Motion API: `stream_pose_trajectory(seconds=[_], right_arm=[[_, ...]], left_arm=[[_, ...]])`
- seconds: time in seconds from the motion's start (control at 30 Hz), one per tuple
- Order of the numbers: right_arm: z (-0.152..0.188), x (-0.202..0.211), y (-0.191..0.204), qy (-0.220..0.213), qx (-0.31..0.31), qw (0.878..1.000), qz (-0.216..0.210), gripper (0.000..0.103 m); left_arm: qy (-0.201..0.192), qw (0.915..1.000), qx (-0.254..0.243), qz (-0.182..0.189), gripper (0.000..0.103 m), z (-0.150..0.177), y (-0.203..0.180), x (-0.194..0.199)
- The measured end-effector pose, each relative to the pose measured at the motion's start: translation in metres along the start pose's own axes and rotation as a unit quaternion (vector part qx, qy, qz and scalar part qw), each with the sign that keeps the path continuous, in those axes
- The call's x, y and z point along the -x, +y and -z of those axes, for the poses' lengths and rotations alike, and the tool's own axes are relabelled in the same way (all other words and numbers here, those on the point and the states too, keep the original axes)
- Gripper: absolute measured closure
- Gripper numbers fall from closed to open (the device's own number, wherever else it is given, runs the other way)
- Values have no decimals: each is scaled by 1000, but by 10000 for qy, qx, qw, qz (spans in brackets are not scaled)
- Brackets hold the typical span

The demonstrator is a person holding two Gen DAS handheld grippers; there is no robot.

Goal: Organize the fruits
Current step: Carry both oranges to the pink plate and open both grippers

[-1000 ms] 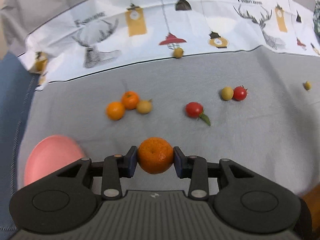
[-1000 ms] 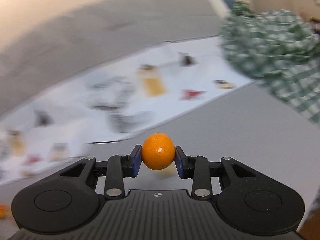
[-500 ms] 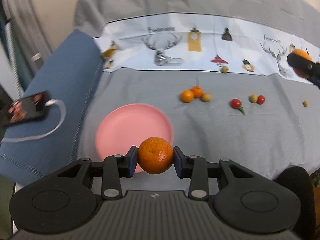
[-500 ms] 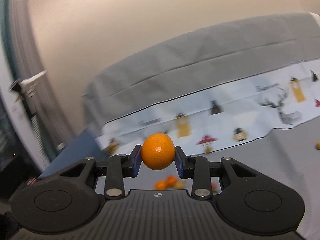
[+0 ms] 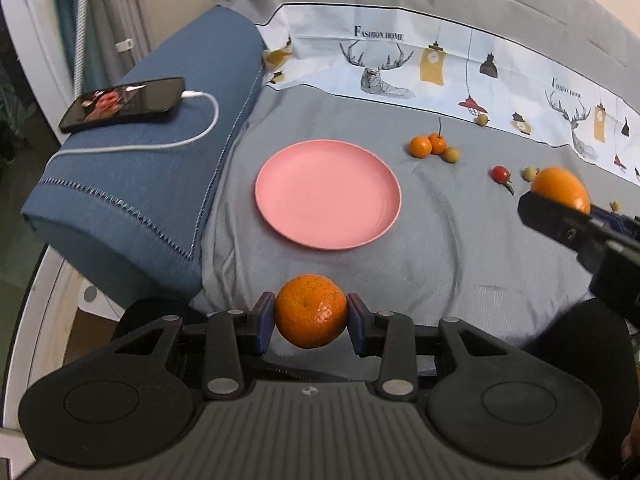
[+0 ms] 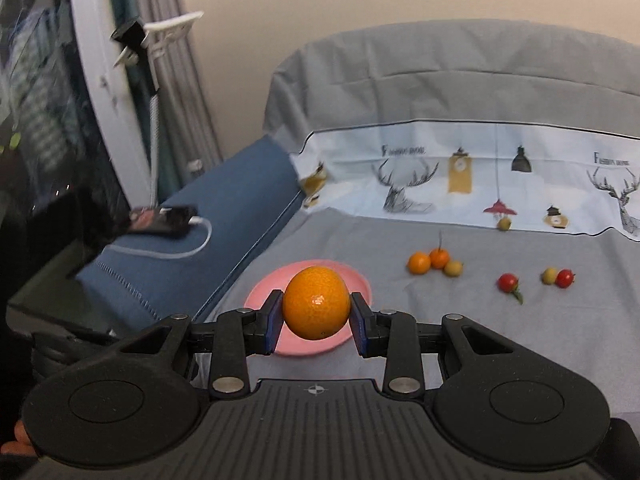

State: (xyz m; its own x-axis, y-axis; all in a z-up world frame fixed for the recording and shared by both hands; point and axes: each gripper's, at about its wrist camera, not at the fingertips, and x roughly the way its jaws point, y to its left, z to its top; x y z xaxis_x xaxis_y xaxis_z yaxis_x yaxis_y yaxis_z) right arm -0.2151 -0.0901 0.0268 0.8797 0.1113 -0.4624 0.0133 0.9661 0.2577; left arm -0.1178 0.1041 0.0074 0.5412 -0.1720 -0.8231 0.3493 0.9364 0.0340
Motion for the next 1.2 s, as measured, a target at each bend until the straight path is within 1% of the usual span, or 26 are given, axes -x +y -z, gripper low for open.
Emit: stream_pose_trajectory(seconds=[0.1,0.27,0.47,0.67,0.9,1.03,1.2], right_arm=[[5,3,8,12,158,9999,-18,67],[7,4,11,71,221,9997,17,67],[6,-9,8,205,256,9994,66,67],[3,-27,7,330,434,9984,119,67],[1,-67,1,564,487,9970,183,67],[1,-100,-2,761,448,9960,162,67],[0,-142,-3,937,429,9946,112,67]], left_arm=[[-21,10000,55,22,61,3,3,1],[-39,9999,39,102,61,2,2,0],[61,9999,98,103,61,-5,6,-14],[128,9997,223,37,61,-19,16,-32],[136,9995,291,-55,61,-51,20,-58],[204,9993,269,-178,61,-69,18,-83],[363,9988,219,-235,61,-88,18,-120]])
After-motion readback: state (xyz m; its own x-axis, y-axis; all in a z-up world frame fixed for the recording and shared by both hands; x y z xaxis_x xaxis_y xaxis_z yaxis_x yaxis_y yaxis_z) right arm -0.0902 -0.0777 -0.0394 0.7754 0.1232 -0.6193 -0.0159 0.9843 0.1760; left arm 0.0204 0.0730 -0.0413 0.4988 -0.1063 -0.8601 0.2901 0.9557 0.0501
